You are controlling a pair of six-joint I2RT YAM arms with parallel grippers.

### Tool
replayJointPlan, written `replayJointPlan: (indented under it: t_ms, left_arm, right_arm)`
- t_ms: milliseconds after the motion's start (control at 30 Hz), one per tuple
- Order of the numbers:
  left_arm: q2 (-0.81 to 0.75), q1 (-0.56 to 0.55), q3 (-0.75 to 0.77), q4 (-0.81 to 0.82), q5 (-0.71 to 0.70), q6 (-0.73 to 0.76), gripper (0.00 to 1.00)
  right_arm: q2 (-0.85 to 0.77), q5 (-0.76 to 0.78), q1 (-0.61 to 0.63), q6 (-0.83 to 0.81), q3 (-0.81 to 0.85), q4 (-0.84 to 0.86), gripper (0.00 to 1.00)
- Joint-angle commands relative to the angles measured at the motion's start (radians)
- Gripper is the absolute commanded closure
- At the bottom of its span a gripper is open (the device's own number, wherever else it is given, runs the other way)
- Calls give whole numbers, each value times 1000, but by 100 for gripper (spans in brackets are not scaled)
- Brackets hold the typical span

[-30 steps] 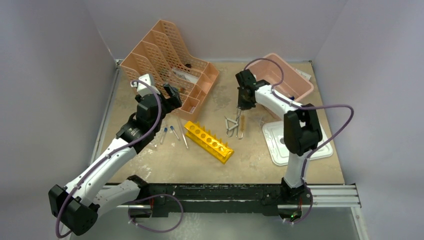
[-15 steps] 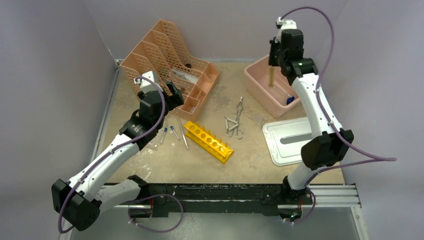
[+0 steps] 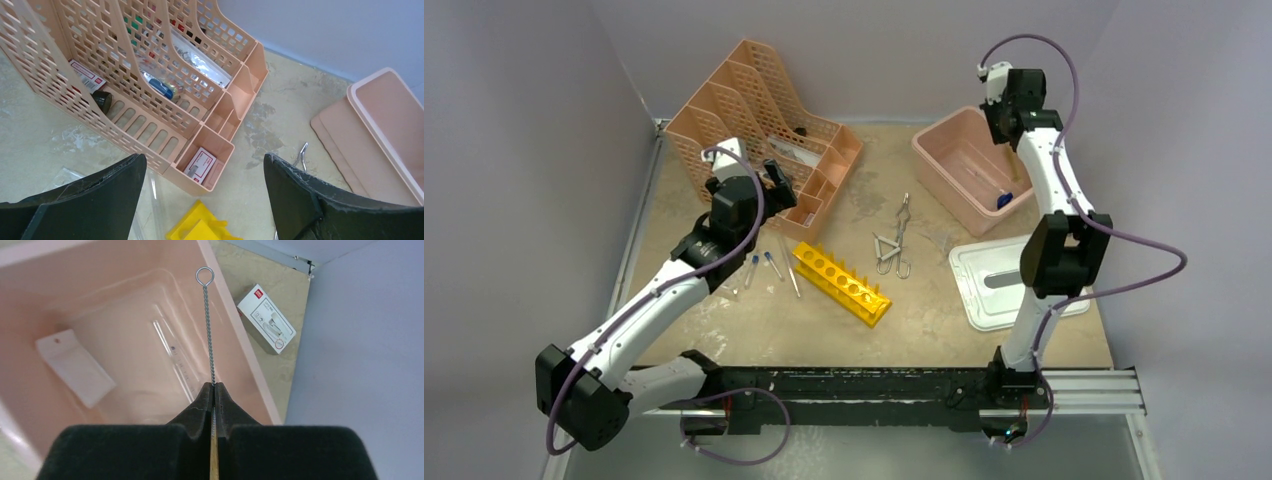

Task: Organize the chemistry lab equipment

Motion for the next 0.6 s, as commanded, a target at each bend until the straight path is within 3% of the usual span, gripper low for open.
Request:
replayJointPlan:
  t_ms: [0,267,567]
  left_arm:
    - [25,0,58,50,-3,34,13]
    - [56,1,69,55,-18,50,12]
    - [99,1,92,56,-33,57,12]
  right_arm:
    - [35,-51,-6,-178,78,-9,100]
    - [117,-44,-6,-363,103,9,100]
    - [214,-135,-6,-407,155,-57,100]
